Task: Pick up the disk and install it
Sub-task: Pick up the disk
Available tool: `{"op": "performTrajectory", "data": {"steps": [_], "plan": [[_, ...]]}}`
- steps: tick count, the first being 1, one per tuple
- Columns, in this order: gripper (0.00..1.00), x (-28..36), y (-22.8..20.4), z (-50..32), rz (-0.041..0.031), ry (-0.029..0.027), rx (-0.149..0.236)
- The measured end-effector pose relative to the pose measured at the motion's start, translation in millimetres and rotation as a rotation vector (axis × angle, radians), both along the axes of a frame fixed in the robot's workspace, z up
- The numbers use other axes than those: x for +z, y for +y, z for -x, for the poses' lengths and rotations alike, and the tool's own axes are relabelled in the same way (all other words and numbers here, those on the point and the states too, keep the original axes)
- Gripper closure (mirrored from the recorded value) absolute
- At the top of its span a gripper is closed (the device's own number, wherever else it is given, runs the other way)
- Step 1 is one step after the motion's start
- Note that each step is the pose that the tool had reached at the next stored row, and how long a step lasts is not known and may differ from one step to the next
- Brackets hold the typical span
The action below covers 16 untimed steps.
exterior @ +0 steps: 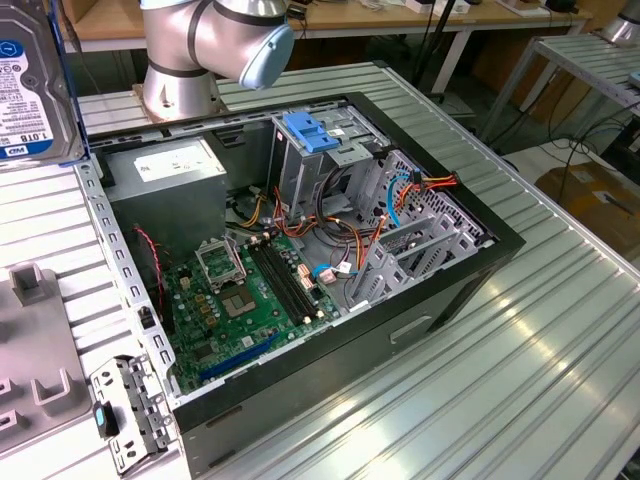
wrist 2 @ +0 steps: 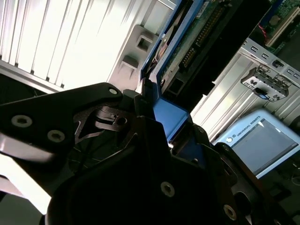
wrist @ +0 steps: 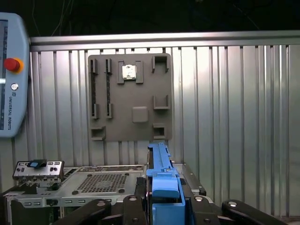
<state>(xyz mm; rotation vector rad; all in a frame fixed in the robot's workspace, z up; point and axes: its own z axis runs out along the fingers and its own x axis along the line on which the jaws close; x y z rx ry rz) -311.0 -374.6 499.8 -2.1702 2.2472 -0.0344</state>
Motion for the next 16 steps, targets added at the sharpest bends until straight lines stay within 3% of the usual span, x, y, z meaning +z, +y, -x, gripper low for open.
{"op": "performTrajectory", "data": {"steps": [6, 16], "plan": [[0.63, -0.3, -8.6, -6.3, 0.0, 0.0, 0.0], [0.63, -0.4, -11.0, -38.0, 0.0, 0.001, 0.0]]}}
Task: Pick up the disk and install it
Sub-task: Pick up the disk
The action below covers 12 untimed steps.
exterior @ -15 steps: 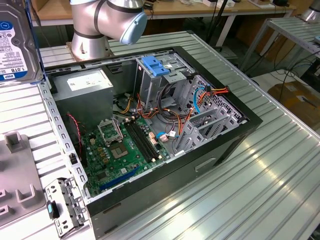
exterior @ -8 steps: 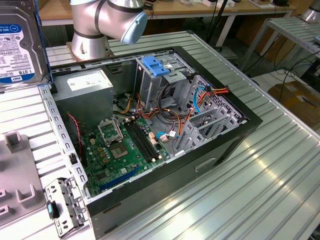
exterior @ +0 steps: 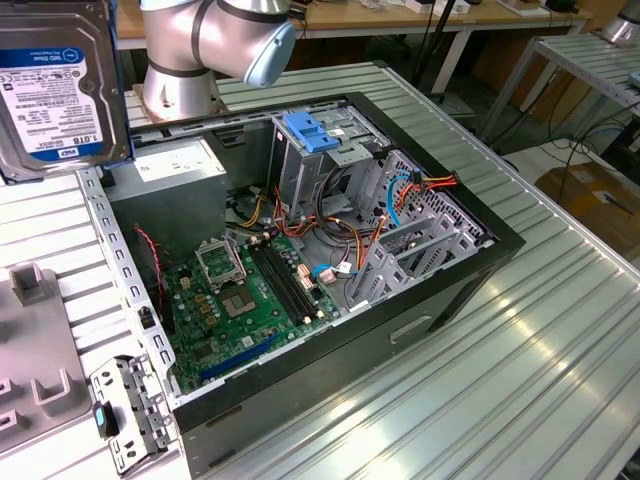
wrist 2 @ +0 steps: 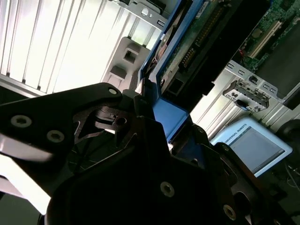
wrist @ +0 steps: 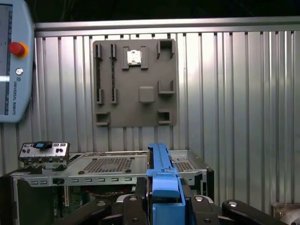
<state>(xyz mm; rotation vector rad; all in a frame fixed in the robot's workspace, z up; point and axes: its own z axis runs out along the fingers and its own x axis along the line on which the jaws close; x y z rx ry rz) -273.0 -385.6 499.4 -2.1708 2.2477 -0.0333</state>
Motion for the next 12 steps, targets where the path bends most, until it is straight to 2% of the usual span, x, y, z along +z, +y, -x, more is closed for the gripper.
{"op": "performTrajectory", "data": {"steps": [12], "plan": [[0.63, -0.3, -2.4, -41.5, 0.0, 0.0012, 0.0]]}}
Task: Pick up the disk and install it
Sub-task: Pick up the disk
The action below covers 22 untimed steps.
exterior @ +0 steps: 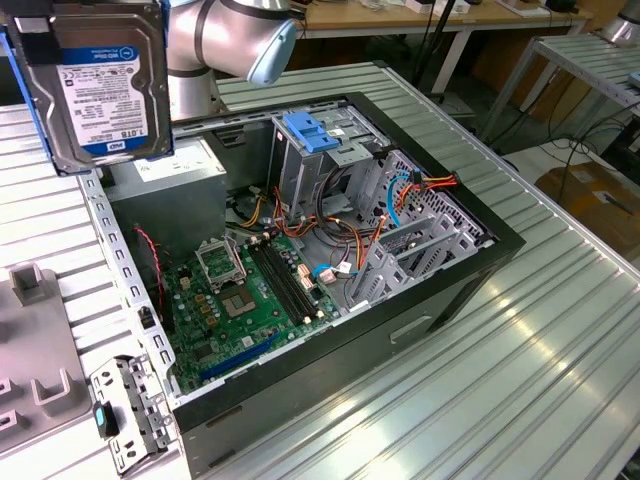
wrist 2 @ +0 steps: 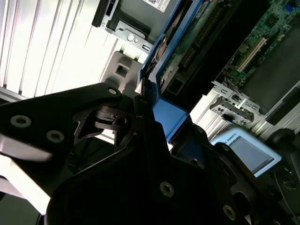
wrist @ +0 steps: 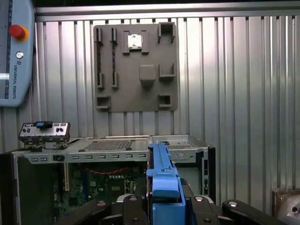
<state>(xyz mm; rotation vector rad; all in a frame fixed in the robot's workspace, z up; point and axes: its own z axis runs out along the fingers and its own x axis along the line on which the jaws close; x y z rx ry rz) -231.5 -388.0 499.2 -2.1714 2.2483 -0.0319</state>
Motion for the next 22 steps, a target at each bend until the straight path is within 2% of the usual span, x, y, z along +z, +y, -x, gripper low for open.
{"op": "performTrajectory", "data": {"steps": [1, 2, 6, 22], "plan": [[0.63, 0.0, -0.1, -3.7, 0.0, 0.0001, 0.0], [0.63, -0.1, -0.4, -14.6, 0.0, 0.0006, 0.0], [0.63, -0.4, -0.8, -36.3, 0.0001, 0.0012, 0.0], [0.63, -3.9, -5.6, -82.8, 0.0032, 0.0011, 0.0]]}}
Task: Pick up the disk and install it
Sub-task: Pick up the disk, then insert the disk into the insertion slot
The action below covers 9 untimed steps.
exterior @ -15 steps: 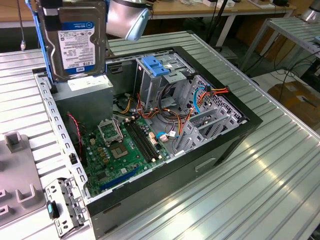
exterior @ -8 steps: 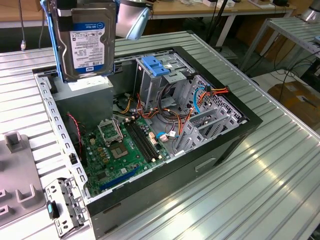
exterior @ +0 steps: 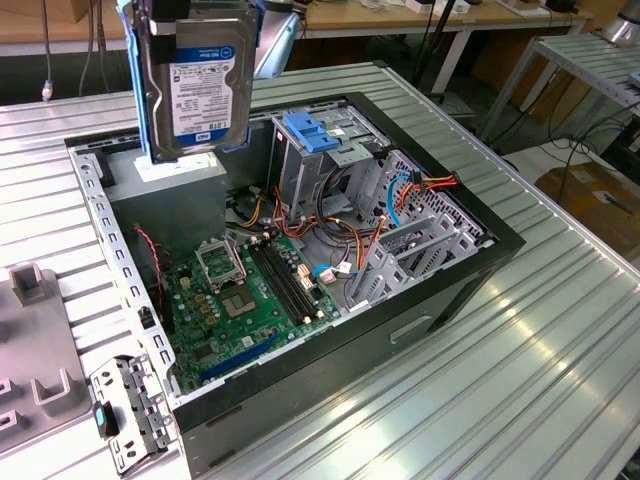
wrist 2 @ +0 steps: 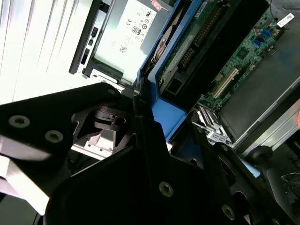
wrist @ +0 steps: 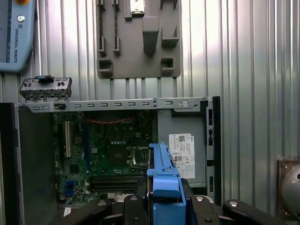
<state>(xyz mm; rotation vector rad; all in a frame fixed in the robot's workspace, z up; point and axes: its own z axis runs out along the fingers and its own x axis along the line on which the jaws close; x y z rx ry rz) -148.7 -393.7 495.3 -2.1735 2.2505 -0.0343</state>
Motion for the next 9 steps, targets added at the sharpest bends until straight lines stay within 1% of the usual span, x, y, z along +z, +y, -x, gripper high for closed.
{"op": "performTrajectory", "data": {"steps": [4, 9], "plan": [[0.63, -0.7, -0.3, -8.1, 0.0022, 0.0001, 0.0], [0.63, -0.7, -0.3, -8.7, 0.0021, 0.0, 0.0]]}}
